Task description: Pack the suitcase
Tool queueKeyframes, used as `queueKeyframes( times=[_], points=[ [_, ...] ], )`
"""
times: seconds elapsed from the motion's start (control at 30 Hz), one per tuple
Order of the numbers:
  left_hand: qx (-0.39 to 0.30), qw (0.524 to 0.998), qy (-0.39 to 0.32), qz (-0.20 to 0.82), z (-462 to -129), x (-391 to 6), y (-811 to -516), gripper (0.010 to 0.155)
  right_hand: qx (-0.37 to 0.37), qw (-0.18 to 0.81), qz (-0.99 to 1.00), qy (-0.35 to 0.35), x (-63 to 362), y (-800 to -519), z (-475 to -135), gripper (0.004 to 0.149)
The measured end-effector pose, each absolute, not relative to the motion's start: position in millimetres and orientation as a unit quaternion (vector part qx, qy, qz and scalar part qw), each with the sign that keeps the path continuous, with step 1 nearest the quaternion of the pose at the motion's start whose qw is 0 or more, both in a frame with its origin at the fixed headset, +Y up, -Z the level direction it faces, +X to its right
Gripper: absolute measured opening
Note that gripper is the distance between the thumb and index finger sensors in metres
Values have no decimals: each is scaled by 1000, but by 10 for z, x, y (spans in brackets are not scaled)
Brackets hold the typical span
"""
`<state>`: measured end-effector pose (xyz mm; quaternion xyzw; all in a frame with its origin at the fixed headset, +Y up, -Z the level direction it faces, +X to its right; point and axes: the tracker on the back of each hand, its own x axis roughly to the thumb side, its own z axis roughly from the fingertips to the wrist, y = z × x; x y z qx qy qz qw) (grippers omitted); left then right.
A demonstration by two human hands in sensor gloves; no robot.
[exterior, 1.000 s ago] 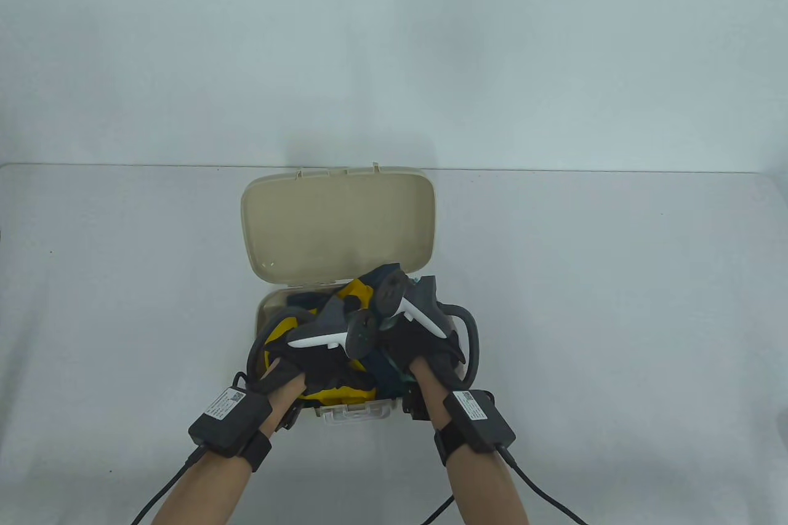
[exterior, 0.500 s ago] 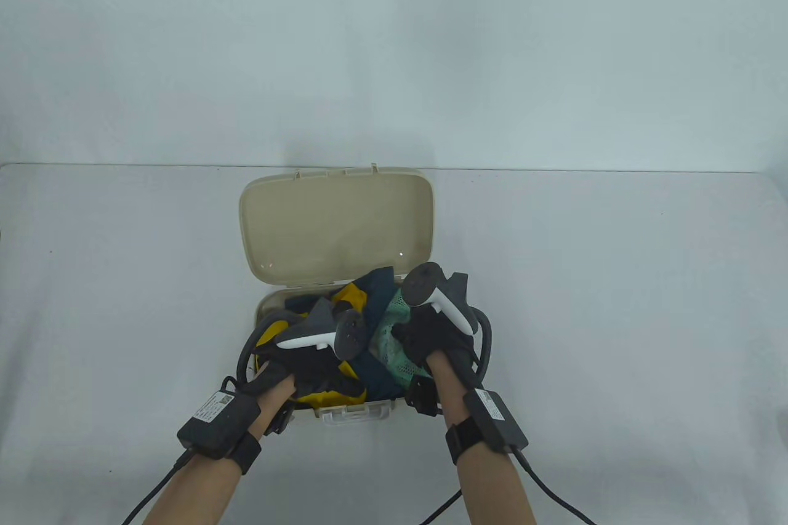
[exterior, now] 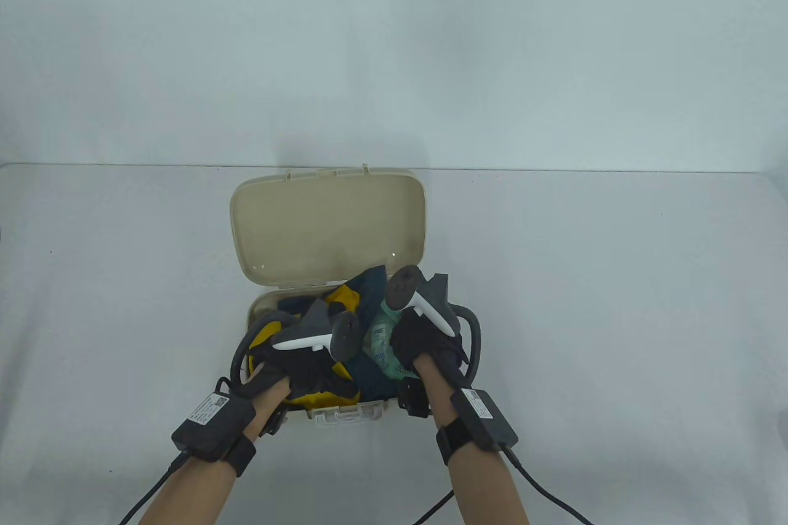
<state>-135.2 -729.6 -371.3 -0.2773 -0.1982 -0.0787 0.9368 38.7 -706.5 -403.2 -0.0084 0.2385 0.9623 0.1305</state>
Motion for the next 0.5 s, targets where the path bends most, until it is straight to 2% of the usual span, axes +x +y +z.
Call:
queueKeyframes(
  times=[0.1, 0.3, 0.37, 0.43, 0.5],
  points=[
    [-258, 943, -209, -34, -3689, -1433, -7194, 84, 26, 189, 946, 263, 452, -6911, -3990, 79],
    [-163, 960, -222, 50, -3503, -1658, -6700, 91, 72, 130, 982, 112, 545, -6224, -3852, 77],
    [-153, 963, -214, 62, -3469, -1750, -6634, 96, 130, 130, 975, 122, 510, -6163, -3824, 84],
    [-162, 964, -202, 55, -3461, -1826, -6644, 99, 185, 113, 961, 169, 429, -6202, -3800, 93],
    [-187, 965, -182, 29, -3473, -1895, -6726, 102, 215, 44, 956, 195, 285, -6349, -3768, 102]
  ],
)
